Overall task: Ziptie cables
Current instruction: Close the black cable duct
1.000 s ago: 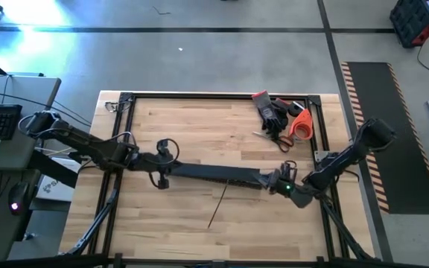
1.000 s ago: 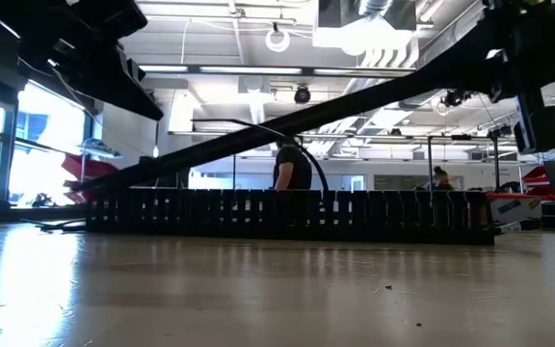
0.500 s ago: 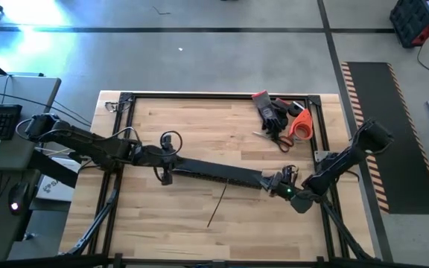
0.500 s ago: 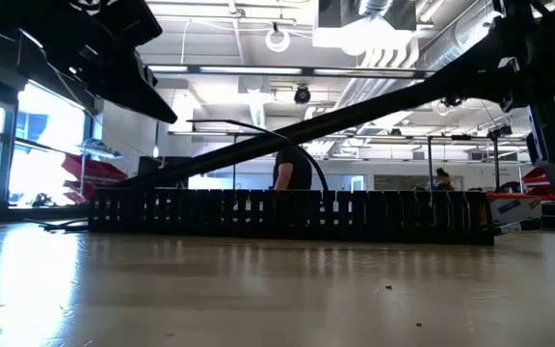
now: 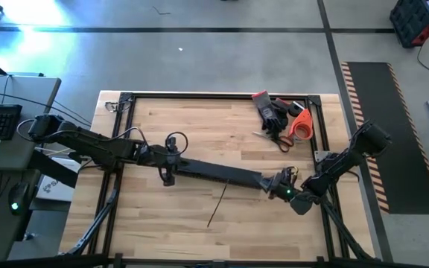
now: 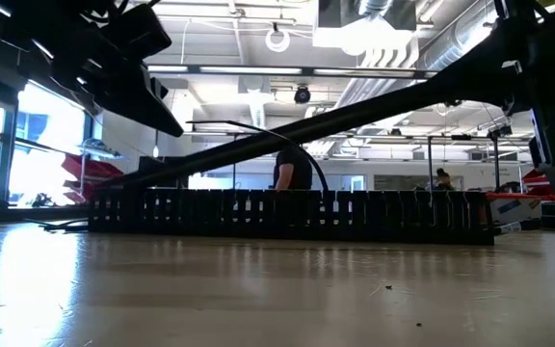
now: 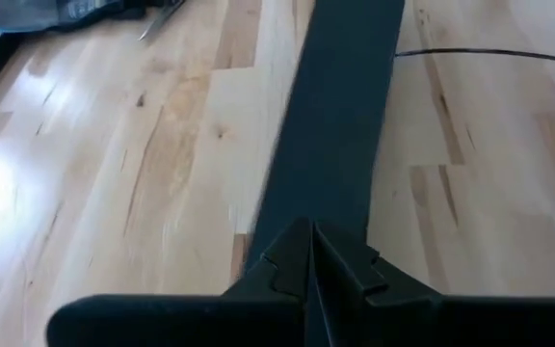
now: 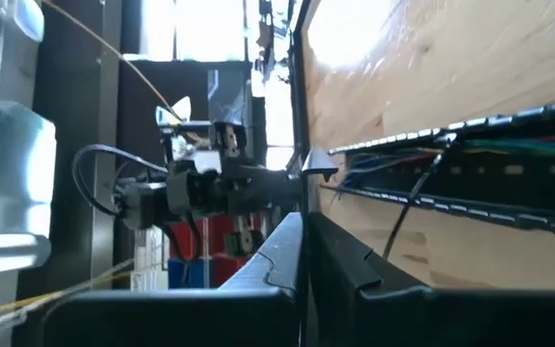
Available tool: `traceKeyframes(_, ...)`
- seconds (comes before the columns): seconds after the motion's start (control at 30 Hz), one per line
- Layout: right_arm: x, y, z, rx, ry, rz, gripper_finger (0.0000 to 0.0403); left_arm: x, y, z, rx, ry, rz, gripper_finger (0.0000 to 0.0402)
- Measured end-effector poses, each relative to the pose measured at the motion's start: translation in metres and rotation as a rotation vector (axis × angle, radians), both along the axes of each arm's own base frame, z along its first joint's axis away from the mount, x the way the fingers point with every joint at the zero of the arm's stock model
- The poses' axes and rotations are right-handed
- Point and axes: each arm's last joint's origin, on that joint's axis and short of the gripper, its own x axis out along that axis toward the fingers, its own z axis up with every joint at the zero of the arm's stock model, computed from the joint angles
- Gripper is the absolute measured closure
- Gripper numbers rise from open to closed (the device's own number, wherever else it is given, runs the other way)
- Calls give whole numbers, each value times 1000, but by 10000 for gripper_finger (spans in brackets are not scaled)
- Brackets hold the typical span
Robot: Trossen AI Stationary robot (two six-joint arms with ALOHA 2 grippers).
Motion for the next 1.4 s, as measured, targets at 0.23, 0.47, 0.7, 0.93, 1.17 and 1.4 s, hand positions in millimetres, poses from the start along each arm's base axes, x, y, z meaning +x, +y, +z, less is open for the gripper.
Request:
traceKeyframes(0.23,1,1,0,-4,14,36,403,0,0,-1,6,7,-8,402)
traceKeyframes(0.47,1,1,2,-25,9,38,403,0,0,-1,6,8,-7,401)
traceKeyframes(0.7,1,2,2,-35,19,56,403,-1,0,-1,7,13,-7,401)
traceKeyframes(0.93,1,2,2,-52,27,59,403,1,1,-5,1,36,-7,401)
traceKeyframes(1.17,1,1,3,-60,20,30,403,7,3,-13,7,59,4,401)
traceKeyframes(1.4,0,2,4,-61,10,15,403,6,8,-6,9,13,3,401)
